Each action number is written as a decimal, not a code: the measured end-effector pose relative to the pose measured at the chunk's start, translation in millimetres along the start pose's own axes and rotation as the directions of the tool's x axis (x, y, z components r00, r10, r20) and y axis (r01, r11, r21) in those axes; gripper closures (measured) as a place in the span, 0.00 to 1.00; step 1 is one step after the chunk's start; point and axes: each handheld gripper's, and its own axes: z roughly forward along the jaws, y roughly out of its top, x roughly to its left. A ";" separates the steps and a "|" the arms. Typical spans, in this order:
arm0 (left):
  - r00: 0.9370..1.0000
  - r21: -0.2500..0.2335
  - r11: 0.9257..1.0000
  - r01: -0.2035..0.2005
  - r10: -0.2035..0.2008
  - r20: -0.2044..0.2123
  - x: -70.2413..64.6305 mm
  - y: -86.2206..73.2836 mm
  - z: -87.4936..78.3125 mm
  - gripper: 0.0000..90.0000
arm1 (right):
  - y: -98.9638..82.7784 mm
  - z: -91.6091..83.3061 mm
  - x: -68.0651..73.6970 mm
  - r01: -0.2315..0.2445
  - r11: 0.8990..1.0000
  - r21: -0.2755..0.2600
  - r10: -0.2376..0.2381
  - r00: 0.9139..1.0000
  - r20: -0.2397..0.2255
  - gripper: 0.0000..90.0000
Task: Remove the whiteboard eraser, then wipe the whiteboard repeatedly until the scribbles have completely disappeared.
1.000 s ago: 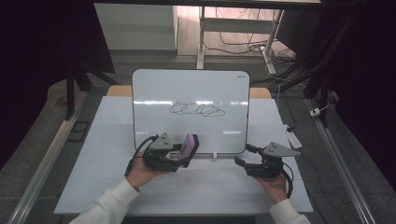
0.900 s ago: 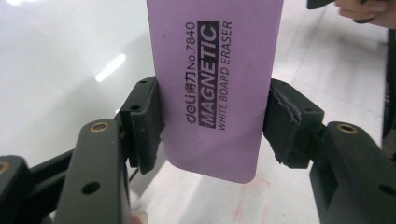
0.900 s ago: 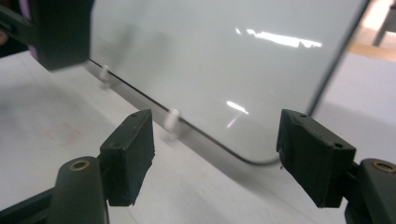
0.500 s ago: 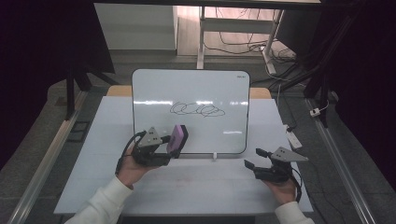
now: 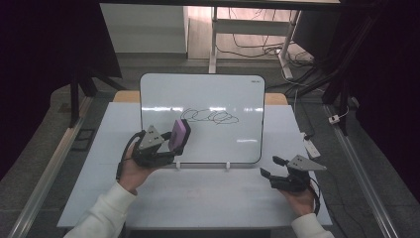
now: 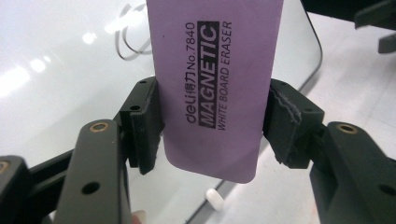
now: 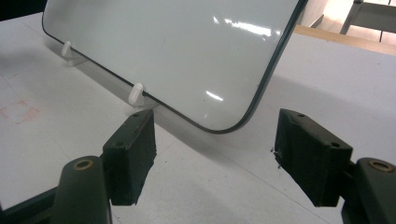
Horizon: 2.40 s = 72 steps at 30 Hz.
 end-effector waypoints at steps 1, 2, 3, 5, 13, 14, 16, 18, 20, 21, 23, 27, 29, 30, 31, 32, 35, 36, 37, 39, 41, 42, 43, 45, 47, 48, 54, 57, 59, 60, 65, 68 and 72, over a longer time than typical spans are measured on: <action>1.000 -0.005 1.000 0.001 -0.001 0.000 0.9 0.7 -0.6 0.46 | 0.2 0.1 0.0 0.002 1.000 0.000 -0.002 1.000 0.002 0.32; 1.000 -0.009 1.000 0.004 -0.004 -0.005 2.3 1.5 -1.2 0.46 | 0.4 0.1 -0.1 0.001 1.000 -0.002 -0.001 1.000 0.003 0.32; 1.000 -0.011 1.000 0.009 -0.009 -0.006 4.6 2.2 -1.5 0.46 | 0.8 0.0 -0.4 -0.003 1.000 -0.008 0.003 1.000 0.002 0.32; 1.000 -0.014 1.000 0.020 -0.021 -0.015 9.7 4.0 -1.4 0.46 | 1.0 0.1 -1.6 -0.014 1.000 -0.013 0.014 1.000 0.001 0.32; 0.998 0.002 1.000 -0.004 0.004 -0.057 16.1 20.3 1.2 0.46 | 0.8 3.3 -1.1 -0.005 1.000 0.002 0.005 1.000 -0.003 0.32; 0.998 0.006 1.000 -0.008 0.009 -0.061 15.6 22.2 2.5 0.46 | 0.7 2.6 -1.0 -0.004 1.000 0.001 0.004 1.000 -0.003 0.32; 0.997 0.012 1.000 -0.014 0.015 -0.073 14.5 25.4 5.9 0.46 | 0.4 1.2 -1.7 -0.004 1.000 -0.001 0.004 1.000 0.001 0.32; 0.997 0.019 1.000 -0.016 0.017 -0.079 13.4 27.7 9.4 0.46 | 0.2 0.7 -1.7 -0.006 1.000 -0.002 0.006 1.000 0.000 0.32; 0.995 0.024 1.000 -0.017 0.019 -0.095 12.5 29.6 11.6 0.46 | 0.3 0.3 -0.6 -0.002 1.000 -0.003 0.002 1.000 -0.002 0.32; 0.995 0.024 1.000 -0.016 0.018 -0.097 12.6 30.5 12.1 0.46 | 0.4 0.1 -0.2 0.003 1.000 -0.005 -0.003 1.000 -0.002 0.32; 0.994 0.026 1.000 -0.017 0.020 -0.112 13.7 32.5 12.8 0.46 | 0.4 -0.3 0.4 0.006 1.000 -0.003 -0.006 1.000 -0.001 0.32; 0.991 0.053 0.998 -0.016 0.023 -0.135 18.4 36.9 15.9 0.46 | -0.1 -1.0 -0.1 0.007 1.000 0.000 -0.007 1.000 0.004 0.32; 0.990 0.064 0.998 -0.012 0.021 -0.139 20.5 39.2 19.3 0.46 | -0.4 -1.0 -0.3 0.004 1.000 0.002 -0.004 1.000 0.007 0.32; 0.990 0.070 0.997 -0.013 0.022 -0.142 20.7 40.4 21.6 0.46 | -0.6 -0.8 -0.2 0.004 1.000 0.004 -0.004 1.000 0.006 0.32; 0.988 0.078 0.997 -0.018 0.030 -0.149 20.8 41.5 23.8 0.46 | -0.6 -0.6 0.1 0.001 1.000 0.006 -0.001 1.000 0.006 0.32; 0.987 0.087 0.996 -0.024 0.037 -0.157 20.5 42.6 26.1 0.46 | -0.7 -0.4 0.5 0.002 1.000 0.007 -0.002 1.000 0.006 0.32; 0.983 0.105 0.994 -0.027 0.046 -0.179 21.0 44.6 32.6 0.46 | -1.0 -0.1 1.4 0.003 1.000 0.012 -0.004 1.000 0.006 0.32; 0.981 0.111 0.993 -0.030 0.051 -0.188 21.4 44.9 33.6 0.46 | -1.3 -0.1 1.3 0.004 1.000 0.011 -0.004 1.000 0.005 0.32; 0.979 0.113 0.993 -0.031 0.053 -0.198 21.6 44.9 34.2 0.46 | -1.6 -0.3 1.2 0.005 1.000 0.012 -0.005 1.000 0.004 0.32; 0.973 0.123 0.992 -0.034 0.061 -0.221 23.9 44.6 33.4 0.46 | -2.2 -0.6 0.9 0.006 1.000 0.014 -0.006 1.000 0.004 0.32; 0.971 0.130 0.991 -0.026 0.056 -0.233 28.2 43.6 30.8 0.46 | -2.9 -1.2 0.6 0.004 1.000 0.014 -0.004 1.000 0.004 0.32; 0.969 0.133 0.991 -0.022 0.054 -0.241 30.0 43.0 30.0 0.46 | -3.0 -1.3 0.4 0.004 1.000 0.014 -0.004 1.000 0.005 0.32; 0.967 0.141 0.990 -0.022 0.057 -0.249 31.3 42.6 29.8 0.46 | -3.2 -1.4 0.3 0.004 1.000 0.014 -0.004 1.000 0.006 0.32; 0.964 0.157 0.987 -0.024 0.065 -0.258 32.5 42.5 32.0 0.46 | -3.2 -1.6 0.3 0.003 1.000 0.014 -0.003 1.000 0.006 0.32; 0.962 0.167 0.985 -0.032 0.076 -0.261 31.2 43.0 35.8 0.46 | -3.1 -1.6 0.9 0.004 1.000 0.015 -0.004 1.000 0.008 0.32; 0.963 0.172 0.984 -0.036 0.080 -0.256 30.5 43.4 38.3 0.46 | -3.1 -1.5 1.1 0.005 1.000 0.016 -0.005 1.000 0.008 0.32; 0.959 0.186 0.981 -0.049 0.098 -0.264 27.2 46.0 48.8 0.46 | -3.5 -2.3 1.1 0.004 1.000 0.015 -0.004 1.000 0.009 0.32; 0.959 0.191 0.980 -0.053 0.104 -0.265 25.8 47.5 51.9 0.46 | -3.8 -2.2 0.8 0.002 1.000 0.017 -0.002 1.000 0.008 0.32; 0.962 0.191 0.980 -0.054 0.103 -0.254 24.1 48.8 54.3 0.46 | -3.7 -2.0 1.1 0.005 1.000 0.015 -0.005 1.000 0.007 0.32; 0.962 0.191 0.980 -0.057 0.105 -0.252 22.6 49.4 56.2 0.46 | -3.6 -1.9 1.4 0.005 1.000 0.015 -0.005 1.000 0.007 0.32; 0.966 0.202 0.975 -0.089 0.134 -0.221 10.3 54.2 69.1 0.46 | -2.9 -1.3 3.0 0.008 1.000 0.015 -0.008 1.000 0.003 0.32; 0.967 0.204 0.973 -0.112 0.153 -0.201 0.9 57.3 77.3 0.46 | -2.8 -0.6 3.9 0.013 1.000 0.017 -0.013 1.000 0.002 0.32; 0.966 0.207 0.969 -0.137 0.177 -0.188 -6.2 58.9 82.5 0.46 | -3.1 -1.1 3.2 0.010 1.000 0.016 -0.010 1.000 0.003 0.32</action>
